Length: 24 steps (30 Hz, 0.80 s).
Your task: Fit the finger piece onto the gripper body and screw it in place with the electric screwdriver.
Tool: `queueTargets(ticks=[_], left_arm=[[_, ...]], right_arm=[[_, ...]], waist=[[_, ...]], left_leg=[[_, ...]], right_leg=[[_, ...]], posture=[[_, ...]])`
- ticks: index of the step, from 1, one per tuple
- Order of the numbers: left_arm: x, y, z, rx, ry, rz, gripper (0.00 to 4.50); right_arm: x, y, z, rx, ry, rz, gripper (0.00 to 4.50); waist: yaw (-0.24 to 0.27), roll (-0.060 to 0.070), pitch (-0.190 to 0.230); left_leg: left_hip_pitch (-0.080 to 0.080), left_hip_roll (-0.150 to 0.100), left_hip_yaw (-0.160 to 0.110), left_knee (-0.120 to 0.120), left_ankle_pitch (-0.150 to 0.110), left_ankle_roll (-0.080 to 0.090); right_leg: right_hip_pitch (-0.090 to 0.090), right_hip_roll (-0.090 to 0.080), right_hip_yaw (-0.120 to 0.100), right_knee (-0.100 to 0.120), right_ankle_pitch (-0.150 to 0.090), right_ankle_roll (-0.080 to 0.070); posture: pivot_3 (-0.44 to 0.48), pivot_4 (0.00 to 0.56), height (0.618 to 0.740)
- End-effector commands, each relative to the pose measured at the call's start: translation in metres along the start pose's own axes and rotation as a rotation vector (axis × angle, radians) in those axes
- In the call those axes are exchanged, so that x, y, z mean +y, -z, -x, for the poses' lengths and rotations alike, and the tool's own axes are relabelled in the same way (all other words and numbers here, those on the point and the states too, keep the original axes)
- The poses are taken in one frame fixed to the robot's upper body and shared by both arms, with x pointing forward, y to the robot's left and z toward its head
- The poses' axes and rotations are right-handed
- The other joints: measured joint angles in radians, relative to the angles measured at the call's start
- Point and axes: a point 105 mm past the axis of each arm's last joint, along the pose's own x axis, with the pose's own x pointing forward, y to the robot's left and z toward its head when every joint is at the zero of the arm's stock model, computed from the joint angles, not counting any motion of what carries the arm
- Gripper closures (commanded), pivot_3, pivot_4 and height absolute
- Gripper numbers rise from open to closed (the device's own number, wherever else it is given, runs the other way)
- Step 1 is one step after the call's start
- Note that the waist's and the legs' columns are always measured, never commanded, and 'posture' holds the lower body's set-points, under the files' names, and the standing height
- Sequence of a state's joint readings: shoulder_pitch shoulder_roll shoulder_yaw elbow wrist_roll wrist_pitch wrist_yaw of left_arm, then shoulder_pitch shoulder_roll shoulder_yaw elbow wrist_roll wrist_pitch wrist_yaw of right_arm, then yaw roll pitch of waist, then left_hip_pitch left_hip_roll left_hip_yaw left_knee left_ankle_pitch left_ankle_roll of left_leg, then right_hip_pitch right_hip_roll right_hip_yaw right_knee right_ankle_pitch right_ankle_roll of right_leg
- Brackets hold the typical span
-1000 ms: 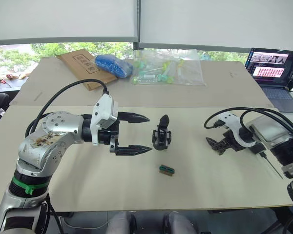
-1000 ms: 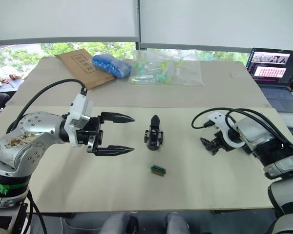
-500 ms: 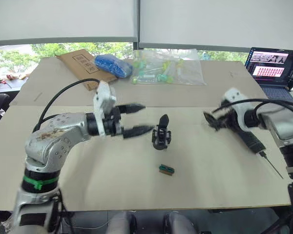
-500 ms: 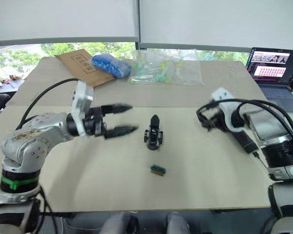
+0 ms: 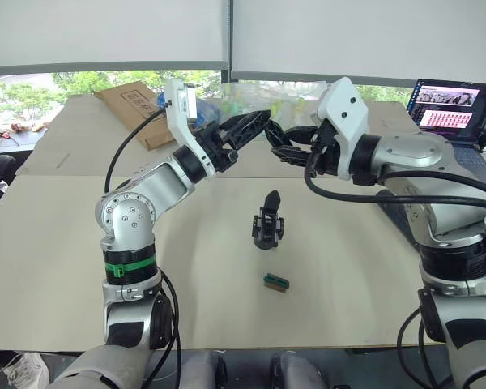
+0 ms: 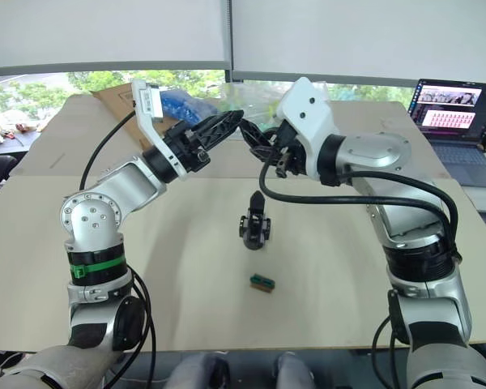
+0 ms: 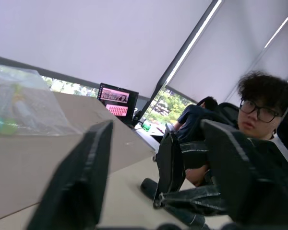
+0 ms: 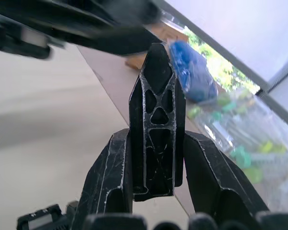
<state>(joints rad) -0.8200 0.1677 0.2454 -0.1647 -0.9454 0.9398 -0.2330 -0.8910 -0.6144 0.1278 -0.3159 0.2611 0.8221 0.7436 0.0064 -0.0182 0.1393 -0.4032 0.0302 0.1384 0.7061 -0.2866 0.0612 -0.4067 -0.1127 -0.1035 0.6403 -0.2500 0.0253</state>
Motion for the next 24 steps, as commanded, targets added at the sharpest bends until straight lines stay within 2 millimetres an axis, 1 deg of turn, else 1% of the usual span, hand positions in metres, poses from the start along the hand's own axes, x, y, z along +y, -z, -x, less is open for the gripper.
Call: queueTargets(ticks=[1,6,8,11,15,20,21,22,24], left_arm=[[-0.012,-0.005,0.0,-0.015,0.029,-0.025,2.82],[-0.011,0.004,0.0,-0.021,0.017,0.004,2.82],[-0.004,0.009,-0.002,-0.016,-0.026,0.006,3.36],[0.003,0.01,-0.004,-0.014,-0.063,0.006,4.5],[-0.002,0.0,-0.007,-0.052,-0.021,0.026,4.5],[-0.005,0.0,-0.008,-0.023,0.011,0.003,4.5],[-0.005,0.0,-0.007,-0.006,0.026,-0.019,4.5],[-0.005,-0.001,-0.007,0.007,0.037,-0.034,4.5],[-0.008,-0.003,-0.004,0.06,0.103,-0.092,4.5]], right_arm=[[-0.002,-0.02,0.002,-0.064,0.043,0.066,3.35],[0.003,-0.022,0.0,-0.084,0.053,0.083,3.35],[0.004,-0.023,0.0,-0.093,0.062,0.09,3.35],[0.003,-0.024,0.0,-0.101,0.081,0.108,3.35],[0.006,-0.019,0.001,-0.085,0.084,0.133,3.35],[0.007,-0.019,0.004,-0.101,0.087,0.16,3.35],[0.006,-0.021,0.008,-0.117,0.072,0.131,2.55],[0.006,-0.022,0.01,-0.129,0.061,0.11,2.31],[0.007,-0.026,0.018,-0.15,0.01,0.066,1.66]], waist=[[0.0,0.0,0.0],[0.002,0.0,0.0],[0.002,0.0,0.0],[0.001,0.0,0.0],[0.0,0.0,0.0],[0.001,0.0,0.0],[0.0,0.0,0.0],[0.0,0.0,0.0],[-0.002,0.0,0.0]], left_leg=[[0.0,0.0,0.0,0.0,0.0,0.0],[0.0,0.0,0.0,0.0,0.0,0.0],[0.0,0.0,0.0,0.0,0.0,0.0],[0.0,0.0,0.0,0.0,0.0,0.0],[0.0,0.0,0.0,0.0,0.0,0.0],[0.0,0.0,0.0,0.0,0.0,0.0],[0.0,0.0,0.0,0.0,0.0,0.0],[0.0,0.0,0.0,0.0,0.0,0.0],[0.0,0.0,0.0,-0.001,0.0,0.0]], right_leg=[[0.0,0.0,0.0,0.0,0.0,0.0],[0.0,0.0,0.0,0.0,0.0,0.0],[0.0,0.0,0.0,0.0,0.0,0.0],[0.0,0.0,0.0,0.0,0.0,0.0],[0.0,0.0,0.0,0.0,0.0,0.0],[0.0,0.0,0.0,0.0,0.0,0.0],[0.0,0.0,0.0,0.0,0.0,0.0],[0.0,0.0,0.0,0.0,0.0,0.0],[0.0,0.0,0.0,-0.001,0.0,0.0]], posture=[[0.0,0.15,0.74],[0.0,0.15,0.74],[0.0,0.15,0.74],[0.0,0.15,0.74],[0.0,0.15,0.74],[0.0,0.15,0.74],[0.0,0.15,0.74],[0.0,0.15,0.74],[0.0,0.15,0.74]])
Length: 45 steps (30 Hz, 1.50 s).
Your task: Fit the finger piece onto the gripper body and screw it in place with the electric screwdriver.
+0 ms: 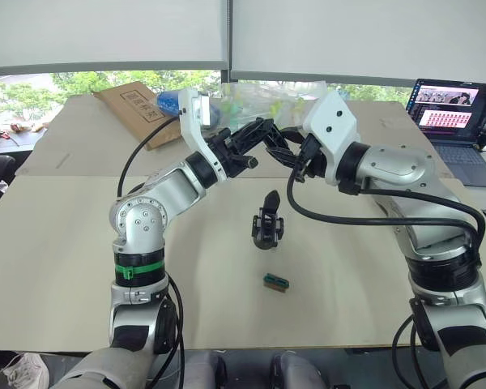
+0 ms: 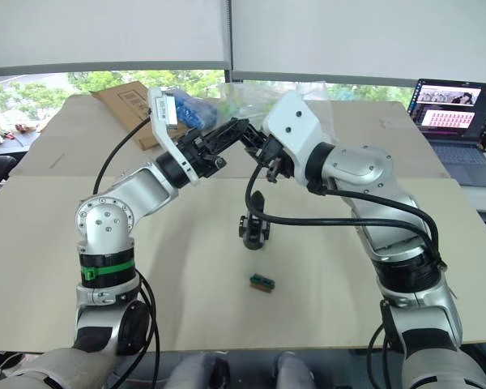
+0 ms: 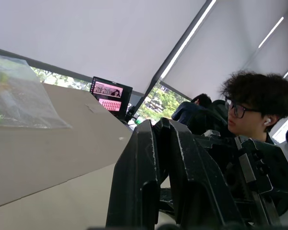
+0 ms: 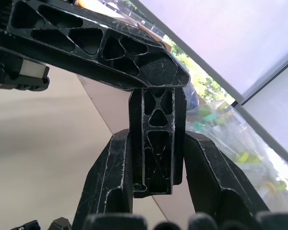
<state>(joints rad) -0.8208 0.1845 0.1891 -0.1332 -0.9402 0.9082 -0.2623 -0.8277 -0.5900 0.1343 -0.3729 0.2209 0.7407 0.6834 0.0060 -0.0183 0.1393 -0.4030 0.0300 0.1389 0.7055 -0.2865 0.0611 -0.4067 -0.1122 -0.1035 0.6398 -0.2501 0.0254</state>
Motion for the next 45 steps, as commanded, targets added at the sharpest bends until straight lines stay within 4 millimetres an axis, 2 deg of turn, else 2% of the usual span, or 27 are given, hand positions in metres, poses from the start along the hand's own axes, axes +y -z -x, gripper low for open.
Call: queueTargets(ticks=[1,4,6,10,12,16,20,29,30,37,45], left_arm=[[-0.012,-0.012,0.006,0.072,0.15,-0.132,4.5],[-0.026,-0.013,0.02,0.19,0.373,-0.213,4.5],[-0.027,-0.013,0.026,0.259,0.464,-0.217,4.5],[-0.029,-0.02,0.026,0.34,0.572,-0.206,4.5],[-0.03,-0.022,0.025,0.366,0.601,-0.206,4.5],[-0.032,-0.024,0.023,0.396,0.631,-0.206,4.5],[-0.036,-0.023,0.025,0.413,0.66,-0.201,4.5],[-0.036,-0.014,0.026,0.454,0.681,-0.227,4.5],[-0.036,-0.013,0.025,0.455,0.683,-0.228,4.5],[-0.039,-0.008,0.025,0.461,0.704,-0.247,4.5],[-0.035,-0.001,0.026,0.489,0.68,-0.275,4.5]], right_arm=[[-0.001,-0.027,0.023,-0.113,-0.112,-0.074,1.3],[-0.001,-0.04,0.043,-0.187,-0.348,-0.32,1.3],[-0.006,-0.044,0.048,-0.195,-0.447,-0.429,1.3],[-0.001,-0.043,0.044,-0.161,-0.593,-0.56,1.3],[0.0,-0.04,0.038,-0.167,-0.601,-0.62,1.3],[0.019,-0.03,0.031,-0.108,-0.682,-0.525,1.3],[0.016,-0.026,0.018,-0.109,-0.66,-0.529,1.3],[0.022,-0.027,0.017,-0.095,-0.752,-0.417,1.3],[0.023,-0.026,0.017,-0.091,-0.76,-0.41,1.81],[0.028,-0.027,0.014,-0.071,-0.797,-0.356,4.09],[0.028,-0.025,0.015,-0.078,-0.791,-0.354,4.11]], waist=[[-0.003,0.0,0.0],[-0.004,0.001,0.0],[-0.002,0.001,0.001],[-0.004,0.001,0.001],[-0.007,0.001,0.001],[-0.01,0.001,0.001],[-0.012,0.001,0.001],[-0.012,0.001,0.001],[-0.012,0.001,0.001],[-0.012,0.001,0.001],[-0.012,0.001,0.001]], left_leg=[[0.0,0.0,0.0,0.0,0.0,0.0],[0.0,0.0,0.0,-0.001,0.0,0.0],[0.0,0.0,0.001,-0.001,0.0,0.0],[0.001,0.0,0.001,-0.001,0.0,0.0],[0.001,0.0,0.001,-0.001,0.0,0.0],[-0.002,0.0,0.001,-0.001,0.0,0.0],[-0.005,0.0,0.002,-0.001,0.0,0.0],[-0.008,0.0,0.003,0.0,0.0,0.0],[-0.01,0.0,0.003,0.001,0.0,0.0],[-0.012,0.0,0.002,0.005,0.0,0.0],[-0.012,0.0,0.002,0.005,0.0,0.0]], right_leg=[[0.0,0.0,0.0,0.0,0.0,0.0],[0.0,0.001,0.0,-0.001,0.0,0.0],[0.0,0.001,-0.001,-0.001,0.0,0.0],[0.0,0.001,0.0,-0.001,0.0,0.0],[0.0,0.001,0.0,-0.001,0.0,0.0],[-0.003,0.001,0.001,0.0,0.0,0.0],[-0.007,0.001,0.002,0.002,0.0,0.0],[-0.012,0.0,0.002,0.004,0.0,0.0],[-0.013,0.0,0.002,0.005,0.0,0.0],[-0.015,0.0,0.002,0.007,0.0,0.0],[-0.015,0.0,0.002,0.008,0.0,0.0]], posture=[[0.0,0.15,0.74],[0.0,0.15,0.74],[0.0,0.15,0.74],[0.0,0.15,0.74],[0.0,0.15,0.74],[0.0,0.15,0.74],[0.0,0.15,0.74],[0.0,0.15,0.74],[0.0,0.15,0.74],[0.0,0.15,0.74],[0.0,0.15,0.74]])
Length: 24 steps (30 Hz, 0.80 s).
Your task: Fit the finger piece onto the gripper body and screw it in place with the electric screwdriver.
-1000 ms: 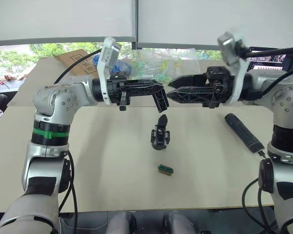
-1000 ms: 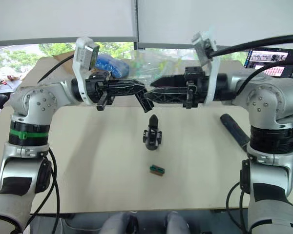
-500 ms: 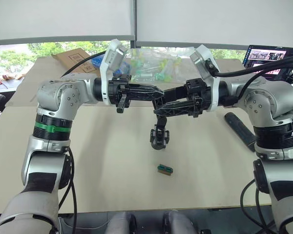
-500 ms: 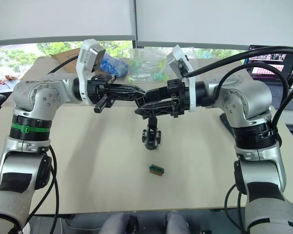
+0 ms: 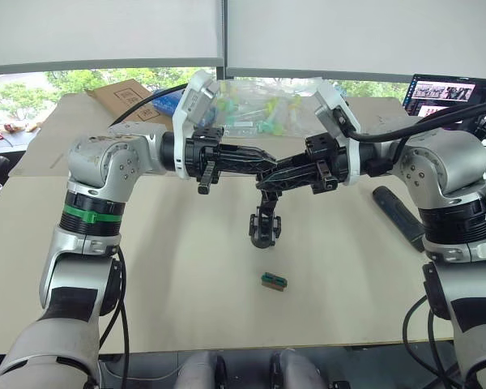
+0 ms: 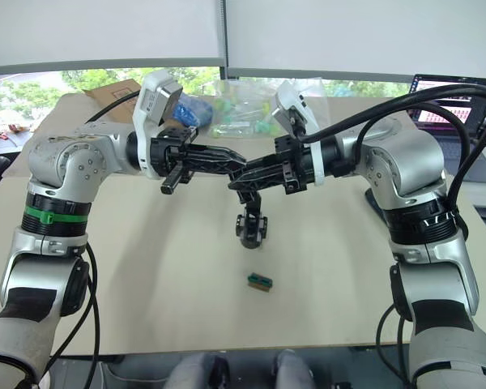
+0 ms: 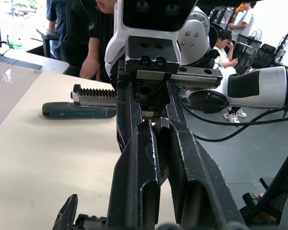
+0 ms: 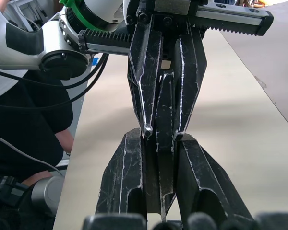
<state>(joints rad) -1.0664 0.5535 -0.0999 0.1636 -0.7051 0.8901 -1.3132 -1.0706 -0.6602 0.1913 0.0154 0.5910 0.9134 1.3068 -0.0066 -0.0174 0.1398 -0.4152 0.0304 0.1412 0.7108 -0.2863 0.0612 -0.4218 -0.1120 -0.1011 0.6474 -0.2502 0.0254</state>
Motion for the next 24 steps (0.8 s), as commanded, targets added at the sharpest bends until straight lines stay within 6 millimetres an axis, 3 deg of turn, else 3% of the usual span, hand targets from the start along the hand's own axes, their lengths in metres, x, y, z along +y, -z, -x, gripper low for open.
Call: queueTargets(ticks=[1,5,10,13,16,20,24], left_arm=[[-0.003,-0.001,-0.002,0.028,0.002,-0.065,4.06],[-0.006,0.012,0.009,0.1,0.022,-0.133,2.2],[0.002,0.045,0.036,0.291,-0.011,-0.276,0.0],[0.025,0.074,0.05,0.402,-0.111,-0.358,0.0],[0.039,0.107,0.05,0.438,-0.142,-0.348,0.0],[0.052,0.145,0.038,0.45,-0.18,-0.329,0.0],[0.059,0.162,0.014,0.372,-0.197,-0.291,0.0]], right_arm=[[0.008,-0.01,0.001,-0.03,-0.034,0.08,4.11],[0.006,-0.005,0.003,-0.041,0.004,0.137,4.11],[0.008,0.008,0.003,-0.023,0.037,0.246,4.11],[0.011,0.019,0.007,-0.019,0.055,0.277,4.11],[0.014,0.028,0.012,-0.024,0.077,0.264,4.11],[0.018,0.037,0.015,-0.018,0.096,0.26,4.11],[0.022,0.043,0.016,-0.021,0.113,0.244,4.11]], waist=[[0.001,0.0,0.0],[-0.001,0.0,0.0],[-0.003,0.0,0.0],[0.004,0.0,0.0],[0.012,0.0,0.0],[0.019,0.0,0.0],[0.019,0.0,0.0]], left_leg=[[0.0,0.0,0.0,0.0,0.0,0.0],[0.0,0.0,0.0,0.0,0.0,0.0],[0.0,0.0,0.0,0.0,0.0,0.0],[0.0,0.0,0.0,0.0,0.0,0.0],[0.0,-0.001,0.001,0.001,0.0,0.0],[-0.001,0.0,0.001,0.002,0.0,0.0],[-0.002,0.0,0.0,0.002,0.0,0.0]], right_leg=[[0.0,0.0,0.0,0.0,0.0,0.0],[0.0,0.0,0.0,0.0,0.0,0.0],[0.0,0.0,0.0,0.0,0.0,0.0],[0.0,0.0,0.0,0.0,0.0,0.0],[0.001,0.0,0.0,-0.001,0.0,0.0],[0.0,0.0,-0.001,-0.001,0.0,0.0],[0.0,0.0,-0.001,0.0,0.0,0.0]], posture=[[0.0,0.15,0.74],[0.0,0.15,0.74],[0.0,0.15,0.74],[0.0,0.15,0.74],[0.0,0.15,0.74],[0.0,0.15,0.74],[0.0,0.15,0.74]])
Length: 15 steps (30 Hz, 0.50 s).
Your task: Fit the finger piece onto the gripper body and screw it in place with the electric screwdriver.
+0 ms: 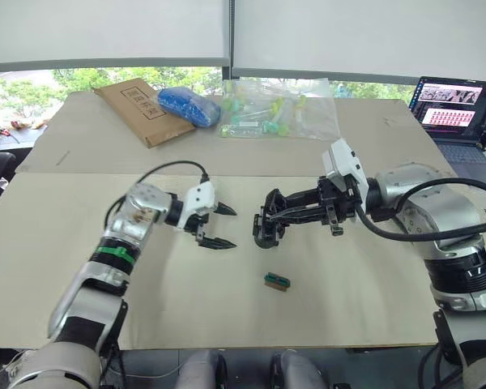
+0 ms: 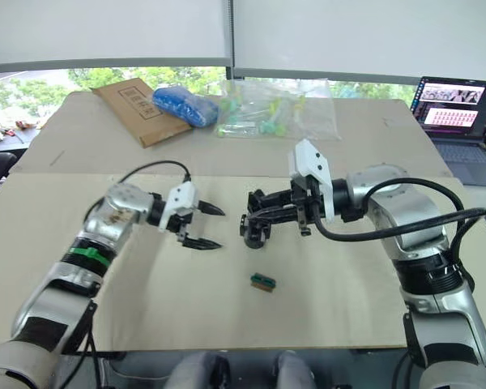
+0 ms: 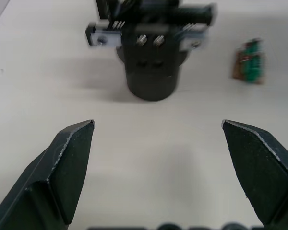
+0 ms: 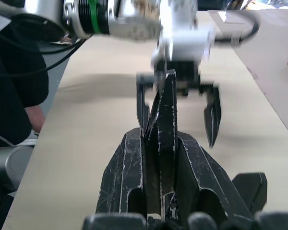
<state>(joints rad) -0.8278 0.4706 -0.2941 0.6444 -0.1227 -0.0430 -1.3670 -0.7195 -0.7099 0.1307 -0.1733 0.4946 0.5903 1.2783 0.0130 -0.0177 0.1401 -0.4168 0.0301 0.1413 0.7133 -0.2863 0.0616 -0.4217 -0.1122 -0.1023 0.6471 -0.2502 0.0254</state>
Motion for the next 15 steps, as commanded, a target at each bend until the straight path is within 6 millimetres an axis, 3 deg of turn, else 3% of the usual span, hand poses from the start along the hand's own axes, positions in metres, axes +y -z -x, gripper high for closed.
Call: queueTargets(ticks=[1,7,15], left_arm=[[0.005,-0.006,-0.014,-0.061,-0.032,-0.015,0.0],[-0.005,0.001,-0.046,-0.118,-0.022,0.002,0.0],[0.001,-0.007,-0.062,-0.17,-0.077,0.012,0.0]], right_arm=[[0.003,-0.013,0.008,-0.035,0.028,0.066,4.11],[0.013,0.0,0.004,-0.048,0.031,0.045,4.11],[0.018,0.009,-0.003,-0.082,0.034,0.06,4.11]], waist=[[-0.001,0.0,0.0],[-0.002,0.0,0.0],[-0.002,0.0,0.0]], left_leg=[[0.0,0.0,0.0,0.0,0.0,0.0],[0.0,0.0,0.0,0.0,0.0,0.0],[0.0,0.0,0.0,0.0,0.0,0.0]], right_leg=[[0.0,0.0,0.0,0.0,0.0,0.0],[0.0,0.0,0.0,0.0,0.0,0.0],[0.0,0.0,0.0,0.0,0.0,0.0]], posture=[[0.0,0.15,0.74],[0.0,0.15,0.74],[0.0,0.15,0.74]])
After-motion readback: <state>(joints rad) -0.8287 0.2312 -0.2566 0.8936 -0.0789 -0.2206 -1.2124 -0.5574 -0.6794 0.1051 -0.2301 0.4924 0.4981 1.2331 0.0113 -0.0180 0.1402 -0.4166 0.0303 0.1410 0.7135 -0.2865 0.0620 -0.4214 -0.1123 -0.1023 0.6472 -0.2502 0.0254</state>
